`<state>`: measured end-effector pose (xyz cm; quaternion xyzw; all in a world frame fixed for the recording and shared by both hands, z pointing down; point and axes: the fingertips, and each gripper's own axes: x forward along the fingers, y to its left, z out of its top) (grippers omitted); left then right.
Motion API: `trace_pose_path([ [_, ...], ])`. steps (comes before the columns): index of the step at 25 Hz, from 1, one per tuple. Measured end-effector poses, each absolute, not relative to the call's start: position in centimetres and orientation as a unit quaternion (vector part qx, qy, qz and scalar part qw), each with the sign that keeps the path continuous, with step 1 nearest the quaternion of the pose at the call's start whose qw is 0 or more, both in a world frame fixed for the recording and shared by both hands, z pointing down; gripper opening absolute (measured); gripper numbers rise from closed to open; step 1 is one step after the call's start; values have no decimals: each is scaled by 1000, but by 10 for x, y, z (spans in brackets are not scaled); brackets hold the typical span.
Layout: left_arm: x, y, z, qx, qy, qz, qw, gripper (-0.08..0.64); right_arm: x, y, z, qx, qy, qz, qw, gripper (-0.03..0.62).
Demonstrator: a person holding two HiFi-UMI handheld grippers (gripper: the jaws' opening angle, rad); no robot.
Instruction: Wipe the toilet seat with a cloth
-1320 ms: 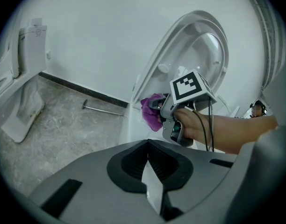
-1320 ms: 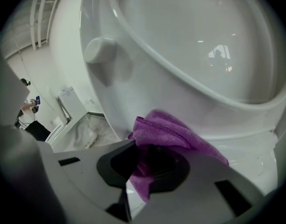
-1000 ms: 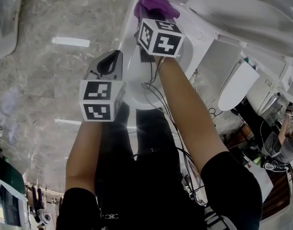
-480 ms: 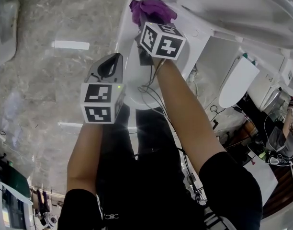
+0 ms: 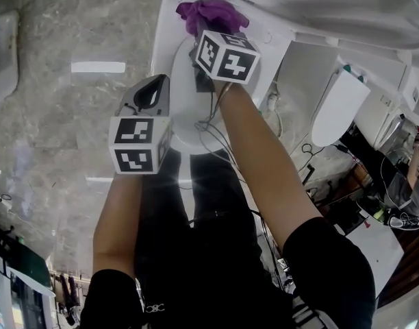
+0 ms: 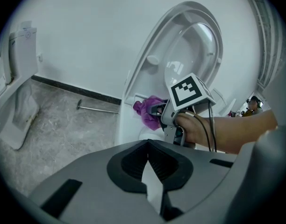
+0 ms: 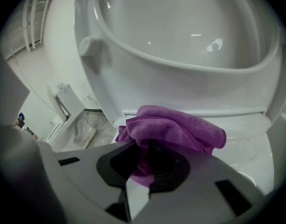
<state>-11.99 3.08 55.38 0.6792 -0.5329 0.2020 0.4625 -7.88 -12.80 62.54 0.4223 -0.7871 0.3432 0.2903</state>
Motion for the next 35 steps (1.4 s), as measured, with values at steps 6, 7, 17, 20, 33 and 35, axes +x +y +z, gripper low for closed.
trace_pose_path([
  [6,-98,21,560,672,-536,202,470,8,-17,-136,631,455,-769,348,284,61],
  [7,-94,19,561,672,-535,204,469,8,-6,-138,632,462,-766,348,281,61],
  [17,-51,6,554,690,-516,221,456,8,72,-152,634,489,-747,354,278,61],
  [20,-44,8,557,686,-522,219,457,8,95,-153,635,507,-734,364,266,61],
  [33,13,10,535,687,-523,219,455,8,220,-141,641,578,-655,388,293,60],
  [35,19,9,527,688,-524,220,452,8,227,-134,634,575,-660,384,293,60],
])
